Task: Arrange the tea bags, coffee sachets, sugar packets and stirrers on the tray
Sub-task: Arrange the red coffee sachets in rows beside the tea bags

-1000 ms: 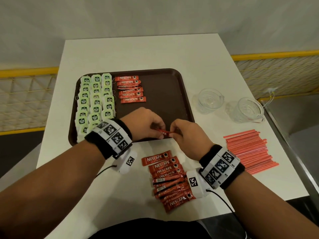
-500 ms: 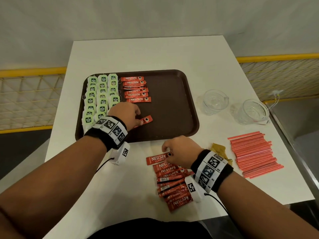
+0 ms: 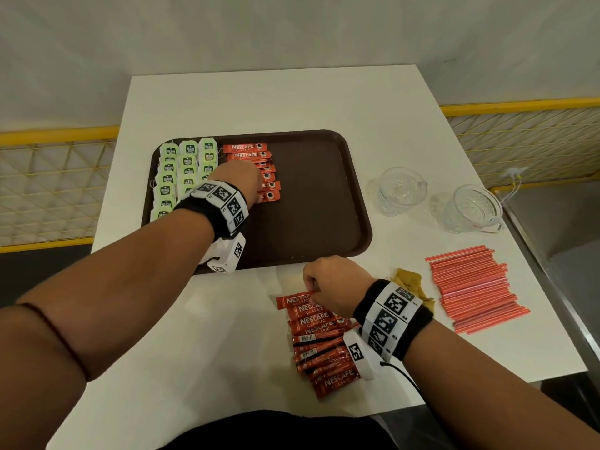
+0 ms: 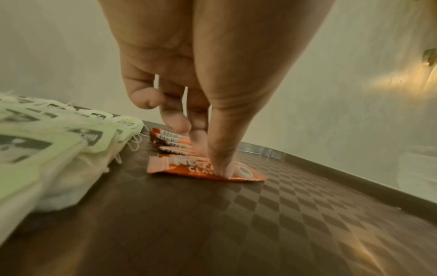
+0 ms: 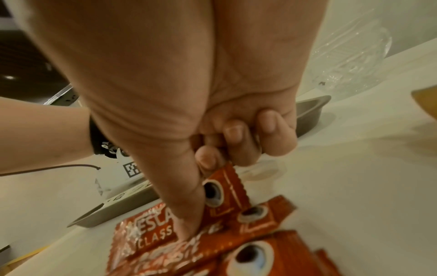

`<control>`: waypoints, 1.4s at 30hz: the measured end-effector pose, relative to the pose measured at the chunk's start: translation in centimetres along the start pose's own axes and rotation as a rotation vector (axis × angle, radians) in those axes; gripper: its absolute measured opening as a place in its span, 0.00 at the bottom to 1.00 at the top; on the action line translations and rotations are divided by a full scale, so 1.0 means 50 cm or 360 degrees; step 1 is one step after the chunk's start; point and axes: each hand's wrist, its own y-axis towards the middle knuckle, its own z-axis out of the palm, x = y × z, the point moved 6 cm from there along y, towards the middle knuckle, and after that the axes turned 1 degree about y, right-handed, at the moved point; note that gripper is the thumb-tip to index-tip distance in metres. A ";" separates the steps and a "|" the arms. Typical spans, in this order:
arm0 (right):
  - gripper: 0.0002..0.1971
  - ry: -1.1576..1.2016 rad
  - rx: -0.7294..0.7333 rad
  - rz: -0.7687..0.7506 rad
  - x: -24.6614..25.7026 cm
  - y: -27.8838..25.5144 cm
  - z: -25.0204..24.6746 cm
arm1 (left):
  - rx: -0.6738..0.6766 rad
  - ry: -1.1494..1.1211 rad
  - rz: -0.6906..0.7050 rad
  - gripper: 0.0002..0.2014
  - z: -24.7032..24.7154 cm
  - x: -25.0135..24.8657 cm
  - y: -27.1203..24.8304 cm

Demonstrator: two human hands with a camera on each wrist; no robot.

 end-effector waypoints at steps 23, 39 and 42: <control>0.03 0.0102 -0.0061 -0.0082 -0.002 -0.011 -0.005 | -0.0212 0.0046 0.0013 0.26 -0.003 -0.045 0.049; 0.07 0.0437 -0.0648 -0.0184 -0.033 -0.031 -0.093 | 0.0438 -0.0796 0.0805 0.12 0.030 -0.127 -0.230; 0.12 0.0502 -0.0668 -0.0186 -0.025 -0.028 -0.094 | 0.0315 -0.0781 0.0803 0.08 0.042 -0.116 -0.232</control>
